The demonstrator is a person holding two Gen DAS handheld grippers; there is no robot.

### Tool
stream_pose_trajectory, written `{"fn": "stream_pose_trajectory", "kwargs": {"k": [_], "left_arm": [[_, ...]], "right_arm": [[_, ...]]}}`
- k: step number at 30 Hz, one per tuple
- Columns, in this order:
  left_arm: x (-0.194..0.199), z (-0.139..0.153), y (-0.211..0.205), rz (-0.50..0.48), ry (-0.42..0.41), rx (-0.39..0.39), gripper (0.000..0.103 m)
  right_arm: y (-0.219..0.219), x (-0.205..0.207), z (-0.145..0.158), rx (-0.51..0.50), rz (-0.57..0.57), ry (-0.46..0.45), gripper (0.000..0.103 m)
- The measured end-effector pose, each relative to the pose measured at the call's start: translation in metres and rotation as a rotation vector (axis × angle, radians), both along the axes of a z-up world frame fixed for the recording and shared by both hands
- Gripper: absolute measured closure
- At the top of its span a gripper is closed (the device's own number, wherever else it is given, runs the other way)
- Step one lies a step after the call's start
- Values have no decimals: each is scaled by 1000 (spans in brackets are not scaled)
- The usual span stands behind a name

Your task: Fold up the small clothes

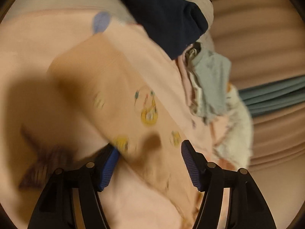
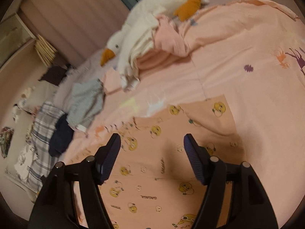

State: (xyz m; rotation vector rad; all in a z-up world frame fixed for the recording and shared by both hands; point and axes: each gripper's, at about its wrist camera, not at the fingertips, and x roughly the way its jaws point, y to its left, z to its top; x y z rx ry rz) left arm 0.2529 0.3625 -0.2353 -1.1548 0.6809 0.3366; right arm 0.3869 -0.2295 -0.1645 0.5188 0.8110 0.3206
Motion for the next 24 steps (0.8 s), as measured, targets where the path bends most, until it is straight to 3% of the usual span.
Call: {"fn": "stream_pose_trajectory", "kwargs": {"k": [1,2,3,5,8,10,12,13,15,17,19,20,24], "left_arm": [[7,5,-2,18,51,78,67],[18,13,-10,37,167,216,89],[31,21,-22,32,278,351,91],[46,35,-49,-19,307,489,92],[72,75,-122,-146,228,673,92],[94,104,-199,-306,134,754,92],[107,121,-272,-484,32,728,92],[110,125,-315,-591,-23,671,92],[115,125,-376,-782,-51,563,77],[119,118,-417,-940,-35,441,70],[113,111,-426,-936,-20,352,65],[108,112,-425,-916,-11,348,57],[74,125,-402,-890,-34,507,45]], "right_arm": [[-7,-3,-2,29,2,-17,33],[-11,-9,-1,54,-7,-28,33],[-20,-11,-2,72,-22,-34,33],[-35,-8,0,21,-30,-45,34],[-71,-10,11,-73,-160,-105,35],[-91,-18,16,-59,-213,-138,35],[-110,-24,17,4,-226,-147,35],[-116,-25,16,23,-222,-143,35],[-125,-25,12,47,-233,-128,32],[-131,-24,8,57,-254,-102,29],[-140,-23,3,113,-240,-82,21],[-142,-19,-4,158,-209,-72,18],[-141,-8,-27,256,-156,32,18]]}}
